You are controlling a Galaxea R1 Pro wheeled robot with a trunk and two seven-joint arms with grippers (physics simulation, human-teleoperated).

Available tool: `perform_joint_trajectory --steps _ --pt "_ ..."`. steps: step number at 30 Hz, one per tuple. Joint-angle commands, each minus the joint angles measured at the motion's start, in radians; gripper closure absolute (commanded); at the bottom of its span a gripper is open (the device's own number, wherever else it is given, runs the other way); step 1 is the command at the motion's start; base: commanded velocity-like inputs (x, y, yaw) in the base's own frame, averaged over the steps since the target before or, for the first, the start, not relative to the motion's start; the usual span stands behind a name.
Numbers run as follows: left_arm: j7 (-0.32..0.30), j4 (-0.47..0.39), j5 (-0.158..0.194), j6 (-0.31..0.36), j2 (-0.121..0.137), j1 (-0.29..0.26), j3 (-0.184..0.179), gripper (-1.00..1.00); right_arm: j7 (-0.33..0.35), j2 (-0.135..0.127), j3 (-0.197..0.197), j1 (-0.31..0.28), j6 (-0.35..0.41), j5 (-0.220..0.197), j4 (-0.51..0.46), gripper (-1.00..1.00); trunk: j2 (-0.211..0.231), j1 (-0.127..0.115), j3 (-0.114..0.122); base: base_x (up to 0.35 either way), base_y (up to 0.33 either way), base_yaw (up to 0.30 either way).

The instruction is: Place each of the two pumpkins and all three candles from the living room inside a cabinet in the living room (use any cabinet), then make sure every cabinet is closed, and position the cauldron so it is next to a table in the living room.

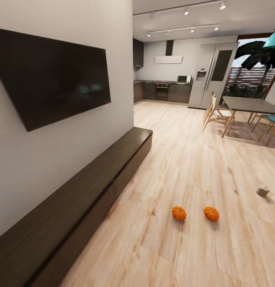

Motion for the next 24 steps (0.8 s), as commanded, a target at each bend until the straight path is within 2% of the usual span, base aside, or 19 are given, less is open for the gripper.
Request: perform_joint_trajectory --steps 1,12,24 --pt "0.000 0.000 0.000 0.000 0.000 0.000 0.000 -1.00 0.000 0.000 0.000 0.000 0.000 0.000 0.000 -1.00 0.000 0.000 0.000 0.325 0.000 0.000" --pt "0.000 0.000 0.000 0.000 -0.001 0.000 0.000 -1.00 0.000 0.000 0.000 0.000 0.000 0.000 0.000 -1.00 0.000 0.000 0.000 0.325 -0.009 0.000" --pt "0.000 0.000 0.000 0.000 -0.001 0.000 0.000 -1.00 0.000 0.000 0.000 0.000 0.000 0.000 0.000 -1.00 0.000 0.000 0.000 0.314 -0.139 0.000"
